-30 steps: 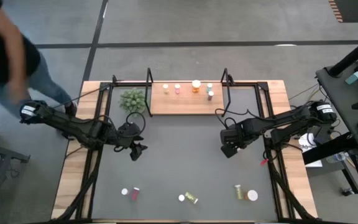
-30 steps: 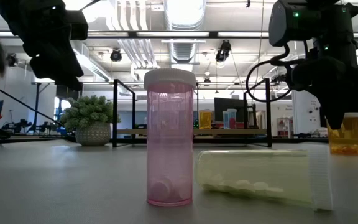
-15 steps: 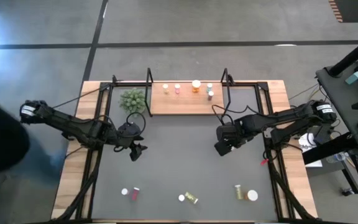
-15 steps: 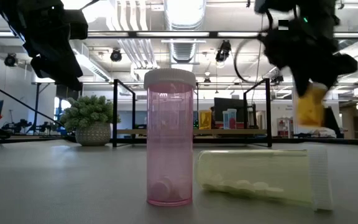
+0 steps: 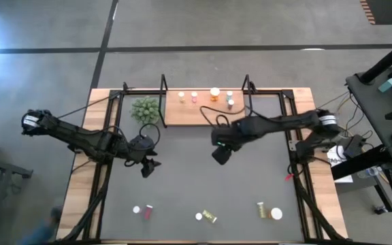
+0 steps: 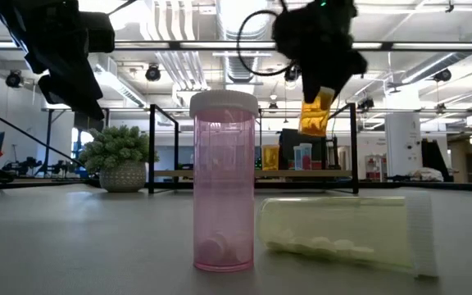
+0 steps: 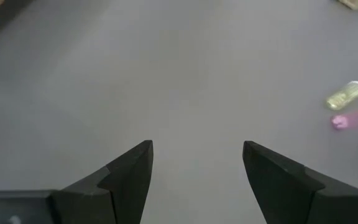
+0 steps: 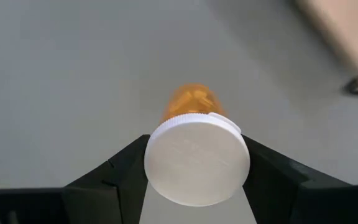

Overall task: Pick and place medicine bottles onto shelf by color
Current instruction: Put the top orange pill bottle on the shelf aligned with the other orange pill bottle

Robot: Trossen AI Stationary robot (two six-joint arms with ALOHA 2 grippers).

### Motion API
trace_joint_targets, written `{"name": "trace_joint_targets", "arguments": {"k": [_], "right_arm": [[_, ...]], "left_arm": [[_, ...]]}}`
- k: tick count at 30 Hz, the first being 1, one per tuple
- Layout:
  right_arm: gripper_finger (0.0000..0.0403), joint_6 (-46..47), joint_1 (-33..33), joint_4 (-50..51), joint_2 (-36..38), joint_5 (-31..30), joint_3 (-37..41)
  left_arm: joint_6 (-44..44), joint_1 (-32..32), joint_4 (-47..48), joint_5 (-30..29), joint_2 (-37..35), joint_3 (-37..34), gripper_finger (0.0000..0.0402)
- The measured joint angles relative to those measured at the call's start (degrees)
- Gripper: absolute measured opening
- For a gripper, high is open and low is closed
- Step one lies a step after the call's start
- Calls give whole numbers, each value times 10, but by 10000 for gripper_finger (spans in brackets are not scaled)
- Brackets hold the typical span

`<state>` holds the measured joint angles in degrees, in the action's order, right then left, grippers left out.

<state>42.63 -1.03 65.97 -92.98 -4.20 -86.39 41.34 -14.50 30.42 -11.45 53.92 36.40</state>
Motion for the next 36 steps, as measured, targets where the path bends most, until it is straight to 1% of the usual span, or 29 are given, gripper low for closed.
{"name": "trace_joint_targets", "arguments": {"k": [2, 4, 8, 13, 21, 30, 33, 36], "right_arm": [[210, -40, 16, 38, -29, -4, -38], [210, -82, 34, 52, -52, -4, -66], [210, -160, 76, 53, -82, -3, -108], [210, -227, 138, 55, -118, -3, -145], [210, -247, 214, 63, -195, 2, -218], [210, -371, 257, 108, -289, 2, -330], [210, -397, 270, 118, -308, 2, -352], [210, -416, 283, 116, -311, 2, -353]], "left_arm": [[1, 0, 0, 4, 0, 0, 233], [1, 0, 0, 4, 1, 0, 233], [3, 0, -1, 4, 0, 0, 233], [3, 8, -3, 4, 1, 3, 233], [3, 53, -5, 3, 1, 11, 233], [3, 111, -4, 3, -2, 13, 233], [2, 123, -5, 3, -2, 15, 233], [3, 134, -4, 3, -2, 16, 233]]}}
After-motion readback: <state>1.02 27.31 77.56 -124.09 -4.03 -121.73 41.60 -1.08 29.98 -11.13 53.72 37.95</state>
